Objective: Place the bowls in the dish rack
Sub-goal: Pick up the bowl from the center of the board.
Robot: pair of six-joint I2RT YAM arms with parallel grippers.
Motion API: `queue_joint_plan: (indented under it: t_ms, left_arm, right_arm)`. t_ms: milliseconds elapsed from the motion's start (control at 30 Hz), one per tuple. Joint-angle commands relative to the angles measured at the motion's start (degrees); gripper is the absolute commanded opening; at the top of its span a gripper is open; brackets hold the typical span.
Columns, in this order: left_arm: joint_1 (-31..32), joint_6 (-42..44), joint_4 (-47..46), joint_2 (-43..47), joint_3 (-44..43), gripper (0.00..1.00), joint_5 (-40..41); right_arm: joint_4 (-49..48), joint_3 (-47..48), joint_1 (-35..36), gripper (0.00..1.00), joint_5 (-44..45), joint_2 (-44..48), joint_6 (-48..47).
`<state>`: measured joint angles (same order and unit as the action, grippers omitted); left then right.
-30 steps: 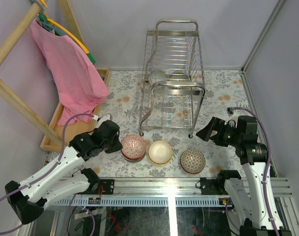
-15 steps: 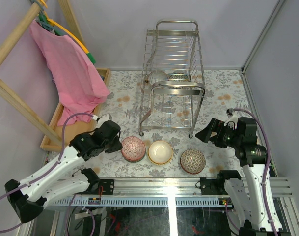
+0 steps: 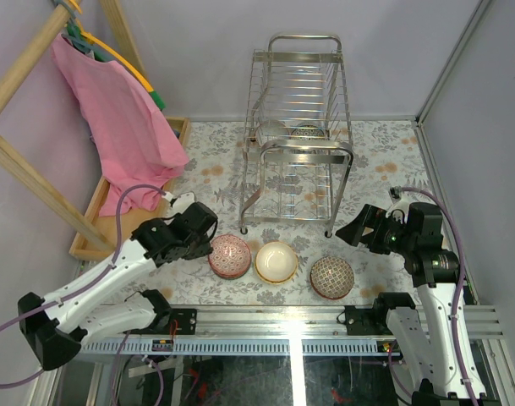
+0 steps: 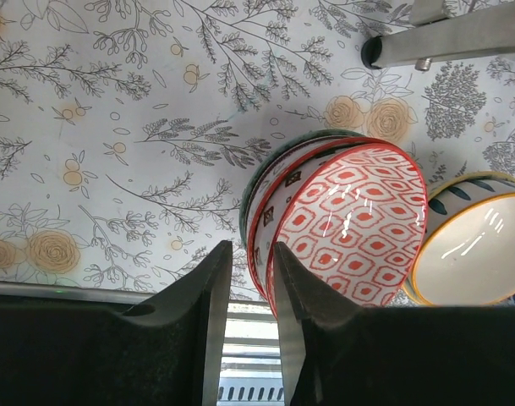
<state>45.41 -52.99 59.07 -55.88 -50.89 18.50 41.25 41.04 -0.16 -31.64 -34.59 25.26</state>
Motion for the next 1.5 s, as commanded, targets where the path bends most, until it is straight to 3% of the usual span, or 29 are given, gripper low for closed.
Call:
queue_joint_plan:
  t_ms: [0, 767, 1200, 1467]
  left_arm:
    - [0.5, 0.4, 1.7, -1.8, -2.0, 0.26, 3.2]
    - [2.6, 0.2, 0.2, -7.6, -3.0, 0.23, 4.8]
    - [4.1, 0.1, -0.7, -10.5, -4.4, 0.00, 5.5]
    - [6.7, -0.9, 3.4, -9.7, -9.1, 0.00, 8.4]
  right_arm:
    - [-1.1, -0.1, 0.0, 0.99, -3.1, 0.4, 0.4]
    - [-1.5, -0.6, 0.0, 0.99, -4.6, 1.1, -0.1]
    - [-2.0, -1.4, 0.0, 0.99, -5.0, 1.7, 0.0]
    - [-2.1, -1.6, 0.0, 0.99, -5.3, 1.8, 0.1]
